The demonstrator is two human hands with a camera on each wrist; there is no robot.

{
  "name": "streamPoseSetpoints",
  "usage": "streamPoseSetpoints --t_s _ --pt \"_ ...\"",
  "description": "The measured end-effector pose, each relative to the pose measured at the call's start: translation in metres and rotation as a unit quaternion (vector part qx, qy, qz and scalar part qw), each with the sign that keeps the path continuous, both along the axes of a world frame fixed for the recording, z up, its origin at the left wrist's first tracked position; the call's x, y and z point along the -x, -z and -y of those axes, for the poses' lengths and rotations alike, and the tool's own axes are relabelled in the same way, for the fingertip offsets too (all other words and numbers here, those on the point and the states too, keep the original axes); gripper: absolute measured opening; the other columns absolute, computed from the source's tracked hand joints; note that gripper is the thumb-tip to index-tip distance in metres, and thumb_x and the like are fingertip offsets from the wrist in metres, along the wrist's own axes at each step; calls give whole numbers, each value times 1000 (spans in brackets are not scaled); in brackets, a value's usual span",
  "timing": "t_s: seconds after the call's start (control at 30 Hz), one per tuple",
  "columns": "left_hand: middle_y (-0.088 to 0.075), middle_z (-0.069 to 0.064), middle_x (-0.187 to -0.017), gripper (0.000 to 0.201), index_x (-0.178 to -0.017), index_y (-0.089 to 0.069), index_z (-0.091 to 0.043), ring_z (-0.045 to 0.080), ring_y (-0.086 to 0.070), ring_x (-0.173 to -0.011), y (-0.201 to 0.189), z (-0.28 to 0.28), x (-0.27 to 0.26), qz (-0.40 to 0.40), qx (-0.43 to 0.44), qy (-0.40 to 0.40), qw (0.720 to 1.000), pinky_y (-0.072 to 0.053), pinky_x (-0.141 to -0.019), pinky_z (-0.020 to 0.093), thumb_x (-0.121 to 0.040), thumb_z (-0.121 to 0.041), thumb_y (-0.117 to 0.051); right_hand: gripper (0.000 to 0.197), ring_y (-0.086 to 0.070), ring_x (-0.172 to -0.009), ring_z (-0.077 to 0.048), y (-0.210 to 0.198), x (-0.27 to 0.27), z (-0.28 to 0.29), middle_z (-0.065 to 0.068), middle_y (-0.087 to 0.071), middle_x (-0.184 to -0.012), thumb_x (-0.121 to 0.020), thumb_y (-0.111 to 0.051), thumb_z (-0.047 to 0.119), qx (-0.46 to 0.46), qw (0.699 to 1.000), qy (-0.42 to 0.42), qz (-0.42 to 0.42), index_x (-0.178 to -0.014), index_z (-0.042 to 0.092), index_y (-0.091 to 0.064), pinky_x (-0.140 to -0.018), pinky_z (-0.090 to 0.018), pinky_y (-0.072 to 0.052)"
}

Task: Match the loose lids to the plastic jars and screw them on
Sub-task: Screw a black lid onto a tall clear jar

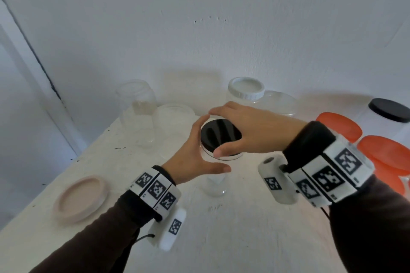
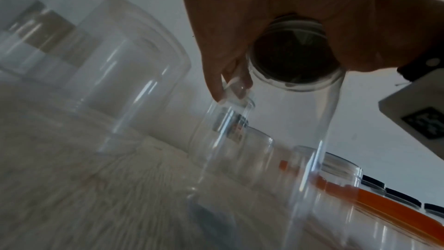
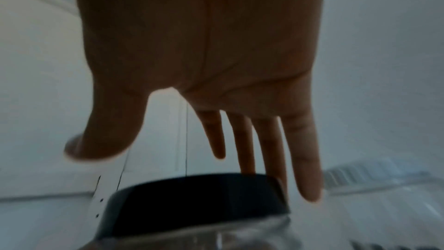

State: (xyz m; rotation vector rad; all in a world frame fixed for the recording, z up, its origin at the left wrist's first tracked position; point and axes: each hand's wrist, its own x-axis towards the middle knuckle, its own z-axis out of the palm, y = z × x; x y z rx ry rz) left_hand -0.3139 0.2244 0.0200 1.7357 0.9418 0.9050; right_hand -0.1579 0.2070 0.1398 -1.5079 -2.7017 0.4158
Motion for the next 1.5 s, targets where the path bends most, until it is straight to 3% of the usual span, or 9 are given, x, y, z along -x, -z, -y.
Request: streamPoseSetpoints --t_s 0.13,0.27,0.43,0.6,0.77,1.1,1.27,1.4,1.5 --pt "-47 -19 -125 100 -135 -28 -28 -12 -45 -113 3 -2 -2 -12 1 -10 1000 -39 -91 10 -54 -35 -86 83 -46 -113 -15 -6 10 -6 2 -38 -133 -78 -67 46 14 995 -26 90 -145 26 -21 -86 -21 -38" --pt "-52 -22 -118 77 -119 -36 -43 -17 -46 -108 4 -3 -3 -24 4 -2 1000 -36 -87 2 -61 -26 -84 84 -44 -111 -20 -6 14 -16 1 -32 -125 -76 -72 41 40 988 -22 148 -143 32 -23 -82 -26 -42" --pt "-54 -16 -122 81 -120 -39 -41 -8 -49 -113 3 -4 -5 -26 16 13 999 -39 -92 9 -50 -48 -79 81 -35 -107 -18 -6 13 -21 2 -26 -122 -71 -77 30 54 986 -54 149 -135 39 -28 -81 -28 -40" --pt "-55 -16 -118 72 -116 -41 -39 -11 -50 -108 3 -4 -6 -32 10 20 999 -39 -87 4 -56 -36 -80 77 -38 -107 -19 -8 12 -20 1 -25 -128 -71 -77 22 57 983 -86 150 -132 38 -32 -81 -28 -43" --pt "-55 -10 -123 89 -129 -41 -24 -3 -50 -115 5 -6 -3 -34 14 36 999 -40 -97 17 -52 -49 -78 76 -39 -111 -19 -11 13 -18 4 -31 -125 -68 -78 19 68 981 -101 152 -130 37 -36 -88 -32 -45" --pt "-55 -18 -115 73 -113 -42 -40 -12 -50 -108 1 0 -6 -33 23 27 999 -39 -87 6 -49 -46 -77 73 -44 -96 -13 -11 16 -18 5 -40 -113 -66 -79 32 60 985 -70 145 -128 36 -41 -74 -24 -40" --pt "-55 -18 -111 69 -111 -41 -39 -17 -50 -102 1 -1 -6 -31 10 18 999 -39 -83 4 -63 -13 -84 65 -49 -90 -11 -10 18 -15 6 -47 -99 -65 -77 42 38 989 -44 135 -122 31 -47 -69 -21 -43" --pt "-57 -18 -110 70 -113 -42 -38 -13 -53 -102 2 2 -6 -23 6 14 1000 -42 -82 6 -62 -17 -84 48 -56 -68 -8 -4 22 -11 5 -59 -78 -70 -68 56 -23 992 -12 123 -96 17 -59 -50 -16 -36" --pt "-60 -20 -110 73 -120 -44 -36 -8 -55 -104 4 4 -5 -9 14 10 1000 -43 -85 9 -59 -26 -82 52 -48 -52 -8 5 28 -7 2 -55 -64 -74 -58 66 -64 990 32 120 -71 14 -54 -45 -16 -32"
